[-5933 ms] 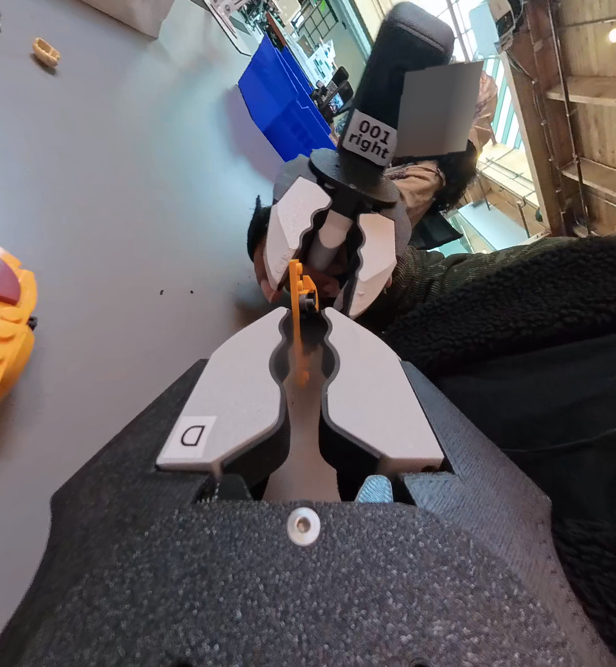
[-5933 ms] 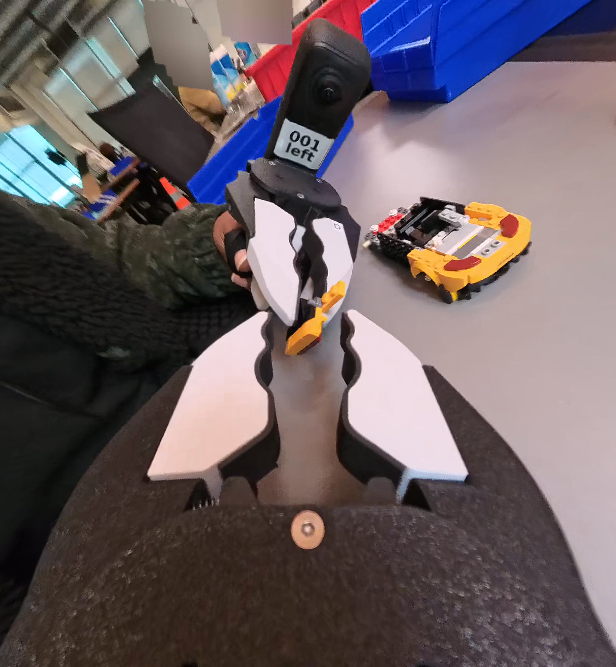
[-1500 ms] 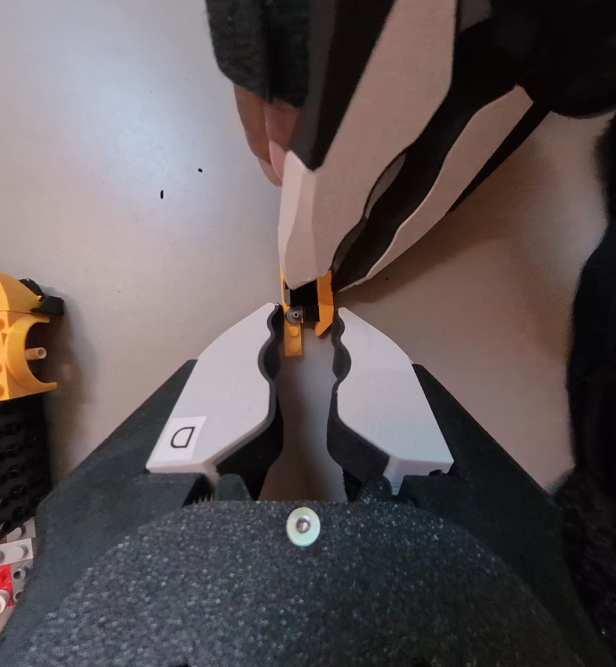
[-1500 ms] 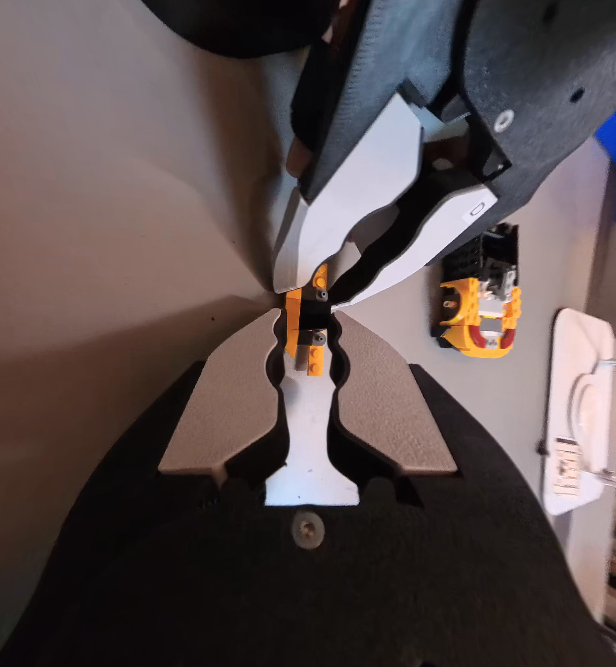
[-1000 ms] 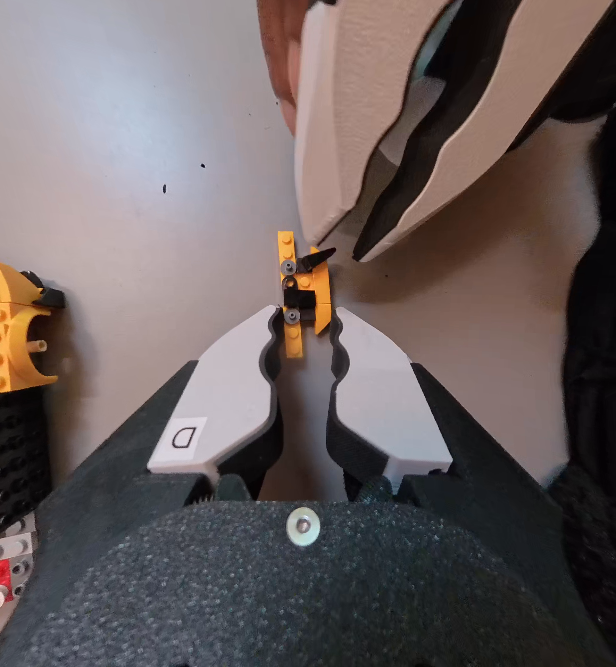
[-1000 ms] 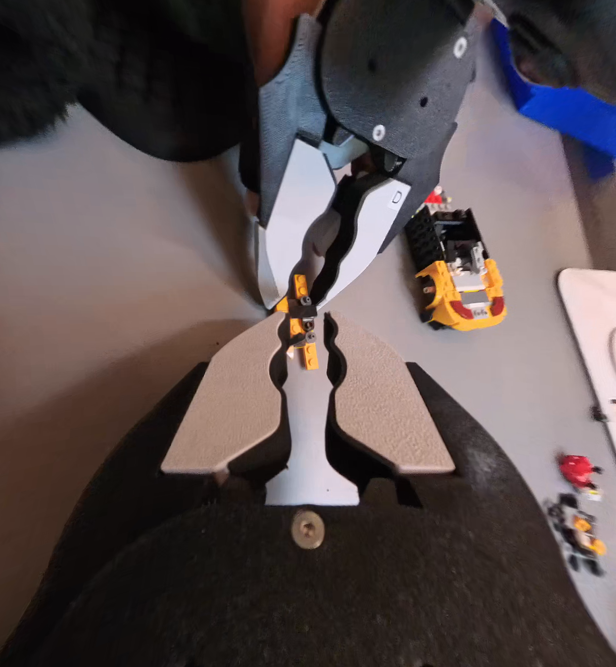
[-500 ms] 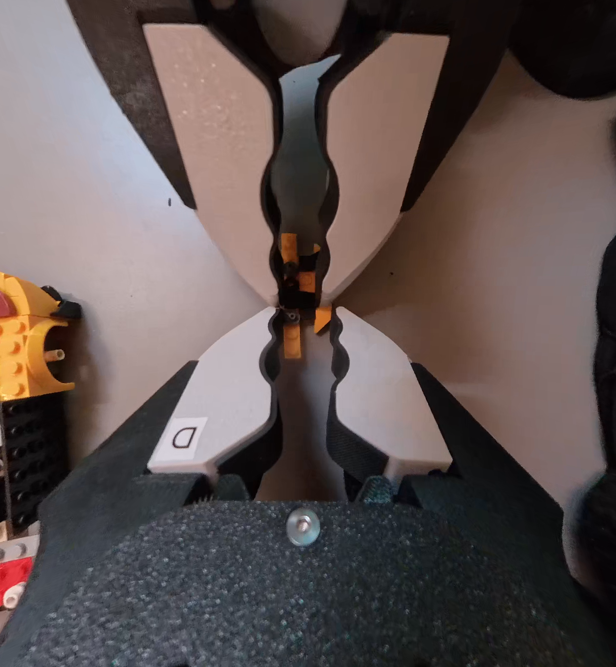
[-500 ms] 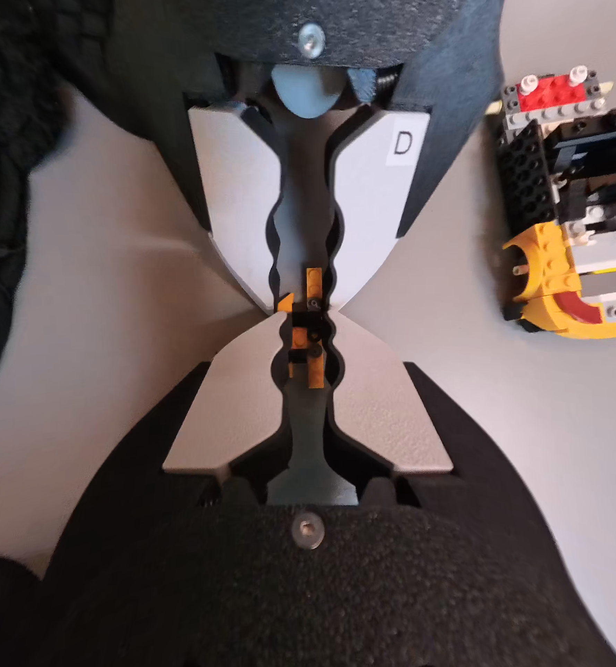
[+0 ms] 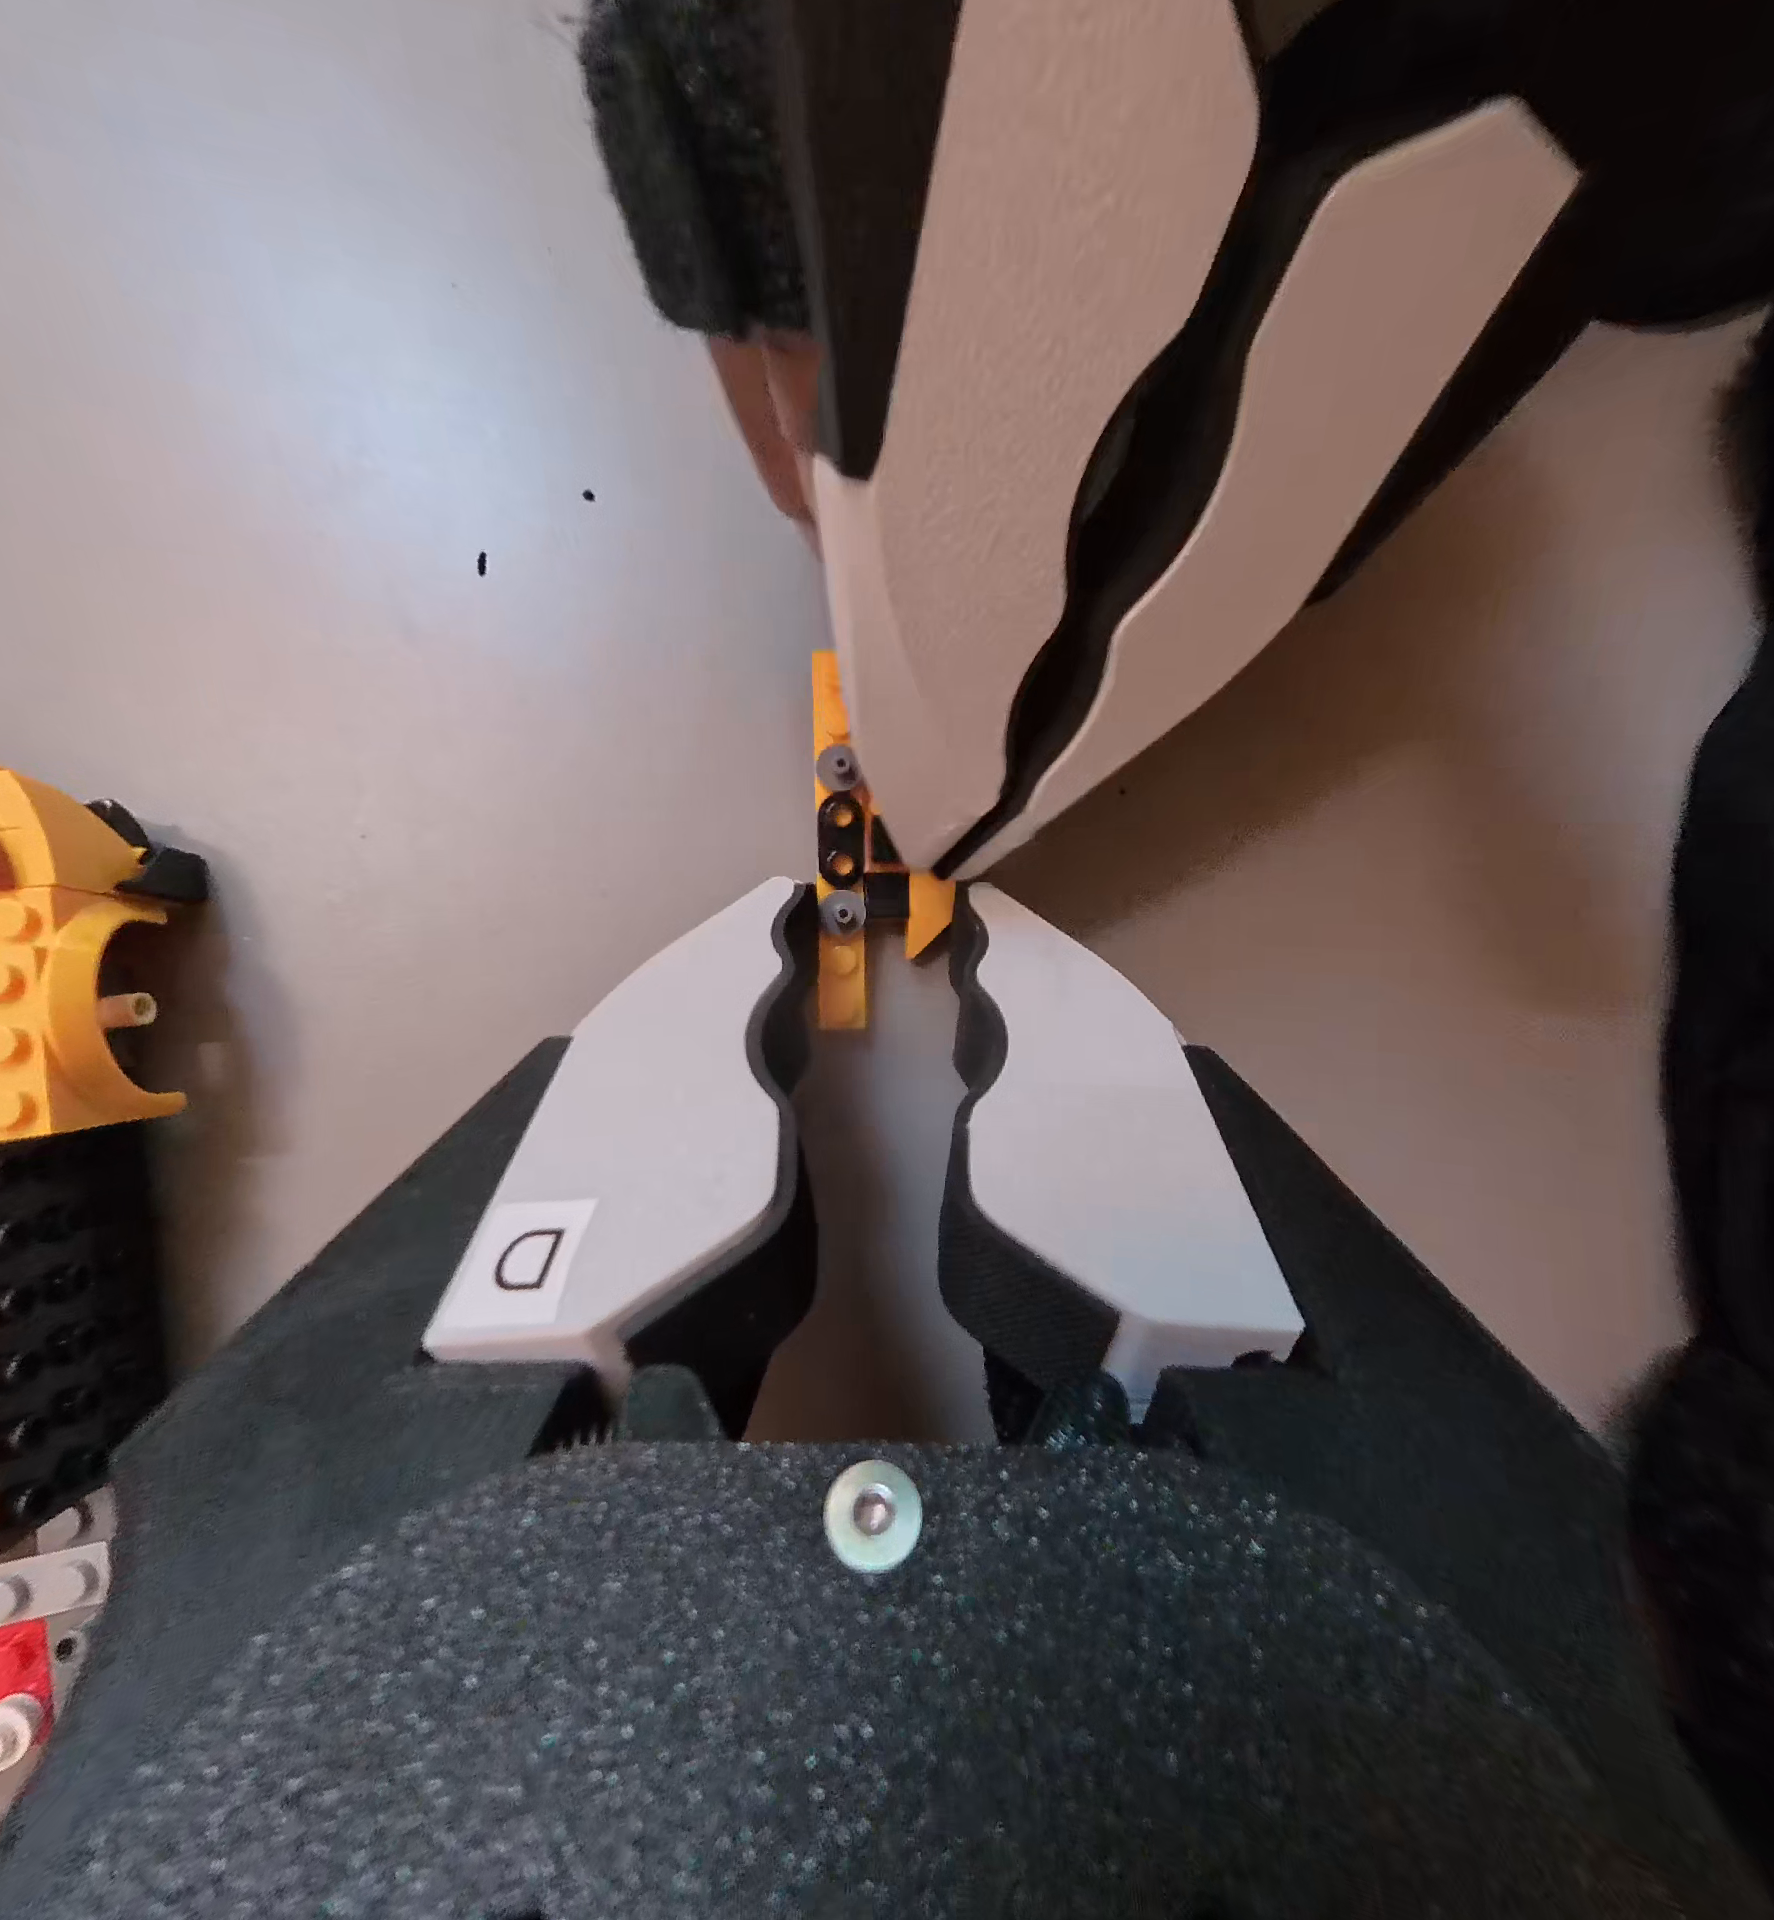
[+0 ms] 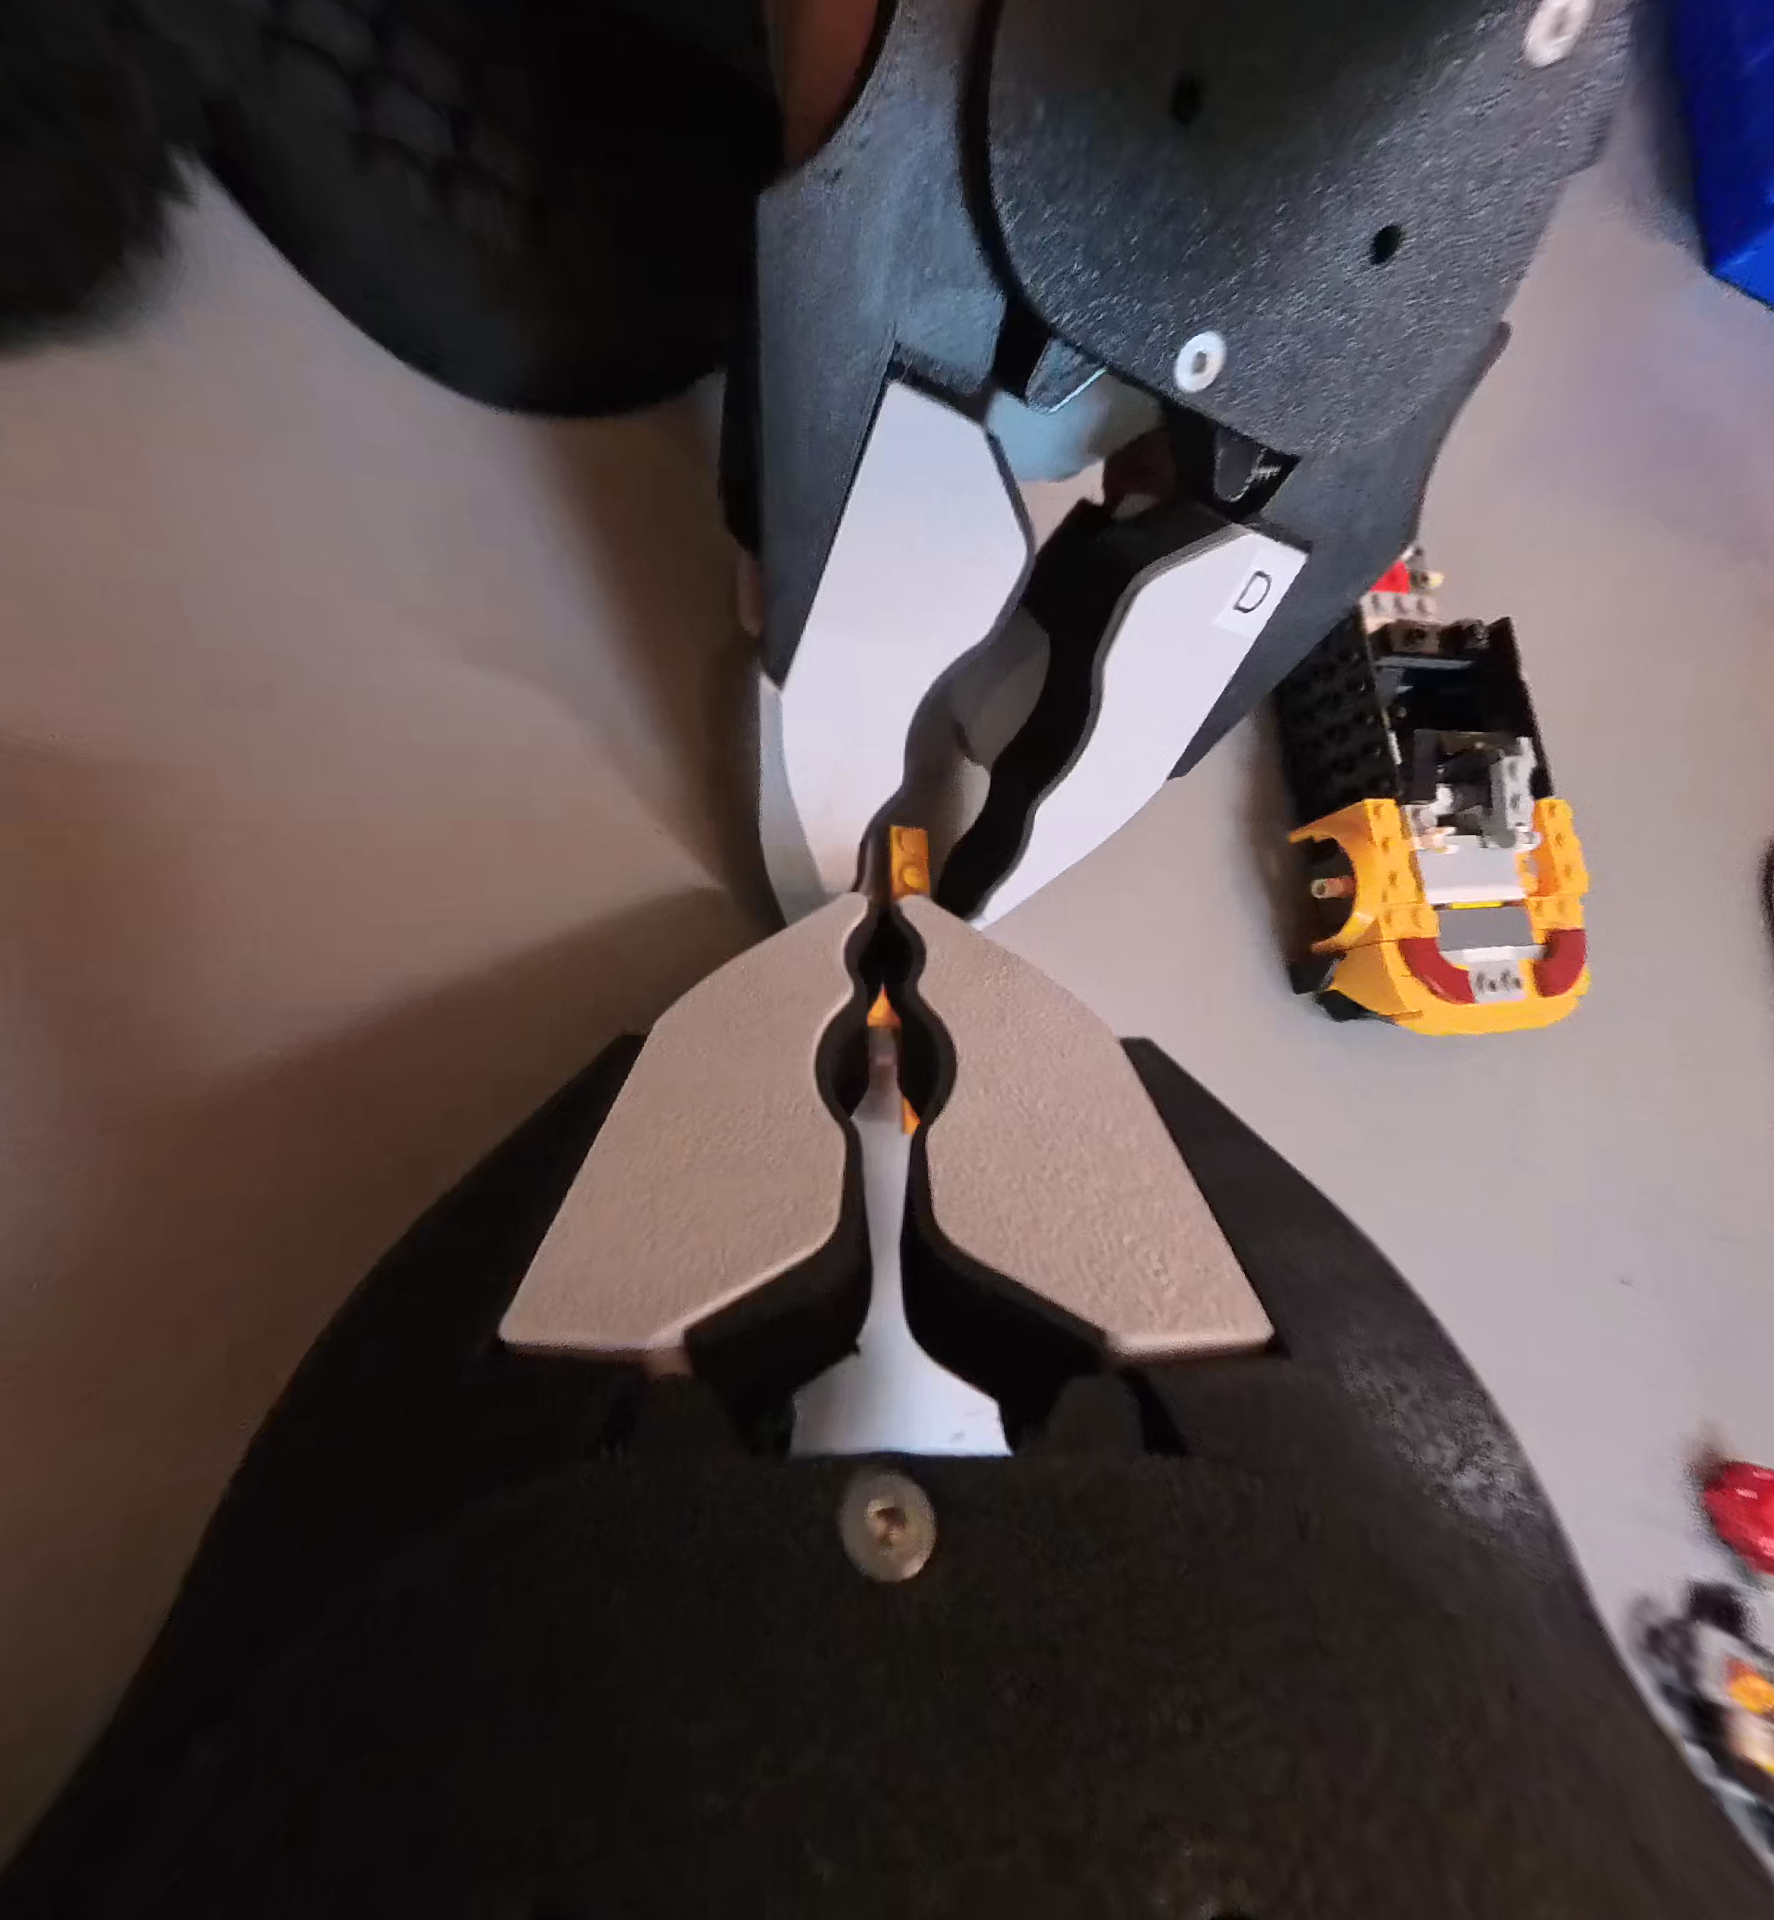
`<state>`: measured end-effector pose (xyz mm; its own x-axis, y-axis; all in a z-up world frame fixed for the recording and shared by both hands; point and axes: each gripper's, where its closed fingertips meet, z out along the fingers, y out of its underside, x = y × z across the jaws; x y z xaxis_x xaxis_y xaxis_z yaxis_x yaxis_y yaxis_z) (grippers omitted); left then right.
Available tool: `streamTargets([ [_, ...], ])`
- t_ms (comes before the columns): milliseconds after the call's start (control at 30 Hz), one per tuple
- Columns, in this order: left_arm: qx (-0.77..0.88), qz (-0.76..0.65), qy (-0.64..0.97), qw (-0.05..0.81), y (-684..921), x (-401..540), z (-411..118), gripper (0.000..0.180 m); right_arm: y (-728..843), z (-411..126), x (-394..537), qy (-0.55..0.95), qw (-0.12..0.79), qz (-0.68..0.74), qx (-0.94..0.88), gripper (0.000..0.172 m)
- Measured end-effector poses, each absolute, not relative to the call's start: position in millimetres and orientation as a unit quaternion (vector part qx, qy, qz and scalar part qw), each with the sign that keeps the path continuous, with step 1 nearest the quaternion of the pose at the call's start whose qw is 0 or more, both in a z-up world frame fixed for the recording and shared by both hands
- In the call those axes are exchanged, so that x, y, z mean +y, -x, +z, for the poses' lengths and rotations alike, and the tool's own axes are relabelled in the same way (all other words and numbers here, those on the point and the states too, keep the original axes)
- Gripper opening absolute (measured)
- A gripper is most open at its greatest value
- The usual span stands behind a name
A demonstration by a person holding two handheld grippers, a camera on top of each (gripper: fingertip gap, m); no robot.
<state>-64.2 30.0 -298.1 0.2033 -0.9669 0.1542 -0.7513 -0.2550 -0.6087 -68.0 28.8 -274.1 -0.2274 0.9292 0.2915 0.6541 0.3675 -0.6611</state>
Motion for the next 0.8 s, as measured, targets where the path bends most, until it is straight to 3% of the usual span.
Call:
streamTargets([
  [200,0.573,-0.265,0.747,0.208,63.6,30.1,-297.8,0.024,48.5,-257.3,29.8,0.55,0.334,0.247,-0.724,0.0],
  [433,0.575,-0.265,0.747,0.205,63.3,30.0,-297.8,0.024,53.0,-276.3,25.4,0.558,0.318,0.205,-0.739,0.023],
  [633,0.575,-0.255,0.749,0.209,64.0,30.8,-298.1,0.024,62.3,-290.0,26.4,0.53,0.301,0.164,-0.776,0.006],
  [800,0.571,-0.26,0.751,0.207,65.3,31.4,-297.9,0.024,53.3,-281.6,20.2,0.521,0.317,0.174,-0.773,0.005],
])
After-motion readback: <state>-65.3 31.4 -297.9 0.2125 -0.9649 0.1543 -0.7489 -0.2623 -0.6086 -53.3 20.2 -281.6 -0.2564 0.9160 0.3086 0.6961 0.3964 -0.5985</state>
